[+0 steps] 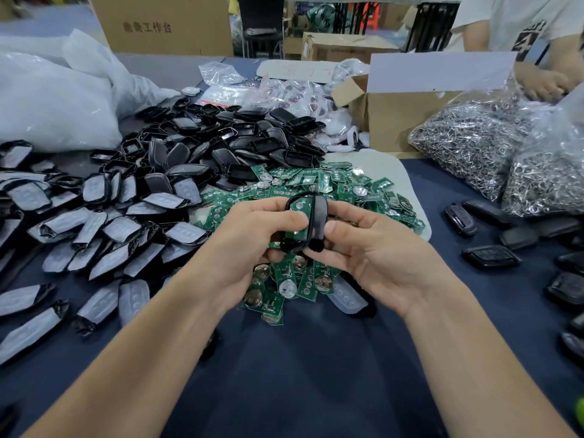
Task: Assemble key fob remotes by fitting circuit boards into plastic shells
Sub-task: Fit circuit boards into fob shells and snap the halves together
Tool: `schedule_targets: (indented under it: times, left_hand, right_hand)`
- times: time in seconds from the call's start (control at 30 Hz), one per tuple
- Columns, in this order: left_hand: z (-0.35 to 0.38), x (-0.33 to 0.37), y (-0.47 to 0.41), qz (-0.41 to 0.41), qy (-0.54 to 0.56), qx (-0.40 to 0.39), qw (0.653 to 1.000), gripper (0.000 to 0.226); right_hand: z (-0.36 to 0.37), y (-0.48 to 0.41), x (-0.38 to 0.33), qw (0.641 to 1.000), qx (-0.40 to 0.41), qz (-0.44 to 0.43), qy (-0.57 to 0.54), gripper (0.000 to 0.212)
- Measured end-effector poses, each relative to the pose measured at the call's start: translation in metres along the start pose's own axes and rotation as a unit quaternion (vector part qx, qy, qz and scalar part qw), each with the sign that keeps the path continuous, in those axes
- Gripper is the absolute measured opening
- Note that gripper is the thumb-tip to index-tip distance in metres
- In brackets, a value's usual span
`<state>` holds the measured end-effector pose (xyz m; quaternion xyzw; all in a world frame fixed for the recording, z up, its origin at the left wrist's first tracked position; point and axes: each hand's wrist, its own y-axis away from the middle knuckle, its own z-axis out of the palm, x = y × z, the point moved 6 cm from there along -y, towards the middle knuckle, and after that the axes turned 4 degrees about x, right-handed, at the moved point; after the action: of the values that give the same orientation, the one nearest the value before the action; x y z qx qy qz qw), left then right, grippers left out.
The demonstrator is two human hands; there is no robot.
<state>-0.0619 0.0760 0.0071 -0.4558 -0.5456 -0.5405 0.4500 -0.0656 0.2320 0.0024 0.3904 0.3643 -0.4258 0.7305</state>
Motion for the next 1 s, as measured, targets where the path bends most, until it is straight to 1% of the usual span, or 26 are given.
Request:
schedule_targets:
  times: [0.03,0.1,0.17,0.2,0.3,0.37,0.5,0.6,0.7,0.77,0.9,1.0]
  left_hand:
    - [-0.002,0.001,0.0,-0.004,0.0,0.012,1.0,0.024]
    - [-0.009,0.001,-0.001,-0.012,0.004,0.044,0.999,0.007]
    - [-0.016,-0.001,-0.003,-0.018,0.01,0.073,0.997,0.019]
    - [-0.018,-0.002,-0.004,-0.017,0.006,0.085,0.996,0.021]
    - [-0.018,-0.001,-0.002,-0.005,-0.013,0.102,0.995,0.009]
    - [-0.015,0.0,-0.002,-0.008,0.004,0.091,0.996,0.008]
    - [-0.009,0.001,-0.003,-0.027,0.071,0.022,0.997,0.017]
    - [-0.008,0.002,-0.005,-0.014,0.078,-0.013,0.997,0.023]
    - [-0.009,0.001,-0.005,0.008,0.041,-0.01,0.999,0.021]
    - [-0.011,0.001,-0.005,0.018,0.023,0.002,1.0,0.019]
    - [-0.011,0.003,-0.004,0.036,-0.022,0.009,0.999,0.021]
    - [-0.01,0.003,-0.003,0.036,-0.031,0.011,0.999,0.022]
  right_hand:
    - [0.001,0.0,0.0,1.0,-0.005,0.001,-0.007,0.046]
    - [0.0,-0.001,0.0,1.0,-0.006,0.001,-0.013,0.045]
    - [-0.002,-0.002,0.0,1.0,-0.001,0.002,-0.03,0.043]
    - [-0.002,-0.002,0.0,0.999,0.002,0.004,-0.042,0.044]
    - [-0.001,-0.003,0.001,0.998,0.009,0.0,-0.057,0.05]
    - [-0.002,-0.004,0.001,0.998,0.017,-0.009,-0.051,0.05]
    - [-0.007,-0.006,0.0,0.998,0.045,-0.027,-0.04,0.037]
    - [-0.009,-0.006,-0.003,0.997,0.05,-0.038,-0.05,0.038]
    - [-0.009,-0.005,-0.003,0.997,0.05,-0.042,-0.045,0.039]
    - [-0.009,-0.005,-0.003,0.997,0.056,-0.045,-0.038,0.036]
    - [-0.009,-0.006,-0.003,0.996,0.062,-0.059,-0.02,0.034]
    - [-0.009,-0.006,-0.003,0.995,0.067,-0.076,0.008,0.032]
